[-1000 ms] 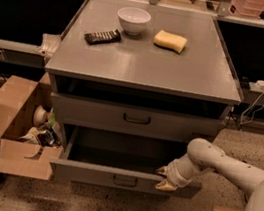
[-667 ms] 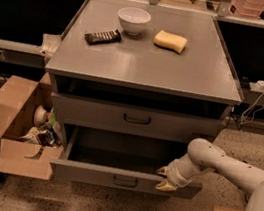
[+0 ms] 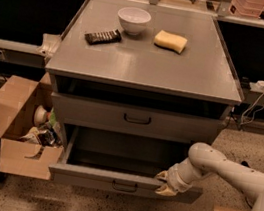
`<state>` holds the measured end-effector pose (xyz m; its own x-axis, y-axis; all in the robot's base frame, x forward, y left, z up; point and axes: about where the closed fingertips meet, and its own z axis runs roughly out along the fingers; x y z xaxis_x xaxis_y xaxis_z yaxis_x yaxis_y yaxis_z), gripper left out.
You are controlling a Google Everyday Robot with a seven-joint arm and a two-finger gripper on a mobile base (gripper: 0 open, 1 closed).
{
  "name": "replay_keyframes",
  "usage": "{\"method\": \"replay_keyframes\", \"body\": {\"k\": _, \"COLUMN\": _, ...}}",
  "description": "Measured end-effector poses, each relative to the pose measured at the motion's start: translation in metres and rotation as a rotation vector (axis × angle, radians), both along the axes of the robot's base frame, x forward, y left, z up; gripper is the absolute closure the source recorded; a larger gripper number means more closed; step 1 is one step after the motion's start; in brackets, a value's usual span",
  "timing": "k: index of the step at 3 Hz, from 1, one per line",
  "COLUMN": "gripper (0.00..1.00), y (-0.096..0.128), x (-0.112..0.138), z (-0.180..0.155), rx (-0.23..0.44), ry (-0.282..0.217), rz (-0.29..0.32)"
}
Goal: Open middle drawer
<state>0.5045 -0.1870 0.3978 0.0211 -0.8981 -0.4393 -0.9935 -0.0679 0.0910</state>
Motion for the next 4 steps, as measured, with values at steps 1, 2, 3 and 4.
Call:
{"method": "replay_keyframes", "body": {"k": 1, "gripper": 0.81, "y": 0.0, "x": 0.0, "z": 0.0, "rx": 0.0, "ry": 0.0, "rz": 0.0}}
{"method": "replay_keyframes", "body": {"k": 2, "gripper": 0.57, "y": 0.0, "x": 0.0, "z": 0.0, "rx": 0.0, "ry": 0.0, "rz": 0.0}}
{"method": "replay_keyframes", "body": {"k": 3, "gripper": 0.34, "y": 0.0, "x": 0.0, "z": 0.0, "rx": 0.0, "ry": 0.0, "rz": 0.0}}
{"method": "replay_keyframes", "body": {"k": 4, "gripper": 0.05, "y": 0.0001, "x": -0.0001, "z": -0.0001, "rx": 0.0, "ry": 0.0, "rz": 0.0}}
